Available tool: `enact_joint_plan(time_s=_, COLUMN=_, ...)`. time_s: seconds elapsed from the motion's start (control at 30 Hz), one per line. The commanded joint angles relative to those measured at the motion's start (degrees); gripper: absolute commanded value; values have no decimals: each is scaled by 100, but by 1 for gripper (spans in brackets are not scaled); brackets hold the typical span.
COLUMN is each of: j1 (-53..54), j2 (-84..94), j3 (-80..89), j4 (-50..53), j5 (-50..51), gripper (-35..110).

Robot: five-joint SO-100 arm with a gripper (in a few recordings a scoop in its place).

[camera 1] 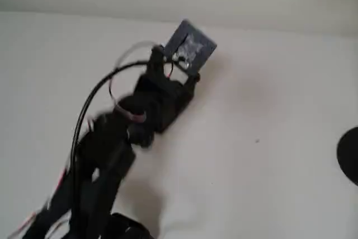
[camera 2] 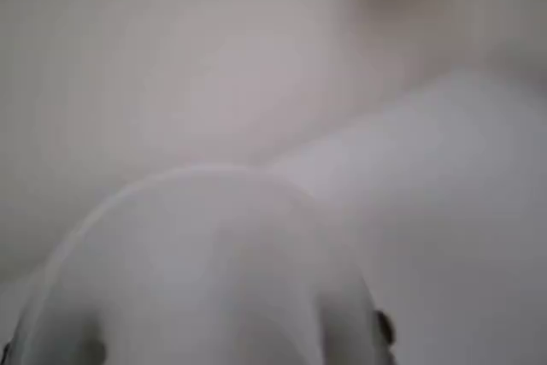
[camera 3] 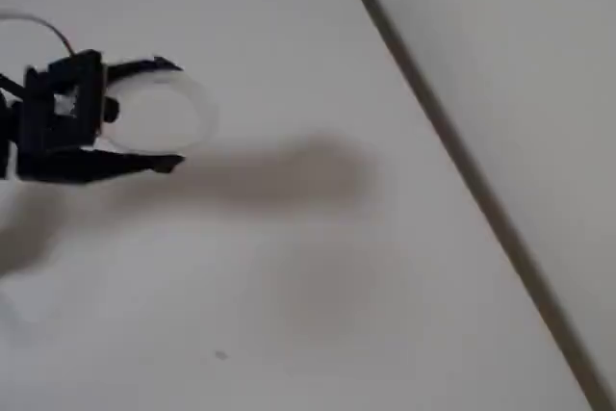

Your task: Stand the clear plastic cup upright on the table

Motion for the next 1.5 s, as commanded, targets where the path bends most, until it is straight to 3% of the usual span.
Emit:
enact_joint_plan(time_s=0.0, j1=0, j2=334, j3=2232, j4=-2303, j5=-800, gripper=3)
enact_joint_plan(time_s=0.07, j1=-167, j2=-9, j3=2909, j4=-3630, j5=-896, gripper=3)
enact_joint_plan(time_s=0.3, j1=-352, j2=-668, j3=3173, j4=-3894, j5=-1020, gripper=4)
enact_joint_plan(time_s=0.4, j1=-272, j2=-1318, j3=3182, j4=-4509, j5=-1160, gripper=4)
enact_joint_plan(time_s=0.6, j1=-141, j2=-3472, j3=3015, j4=-6706, j5=-1371, gripper=4)
enact_joint_plan(time_s=0.87, j1=105, j2=-8253, j3=1644, j4=-10793, j5=-2021, gripper=4)
enact_joint_plan(time_s=1.1, j1=149, j2=-9193, j3=1134, j4=-10907, j5=-2048, gripper=6)
enact_joint_plan(time_s=1.27, j1=185, j2=-9571, j3=765, j4=-10916, j5=-2092, gripper=17)
enact_joint_plan(time_s=1.47, j1=264, j2=-9800, j3=615, j4=-10986, j5=-2408, gripper=45)
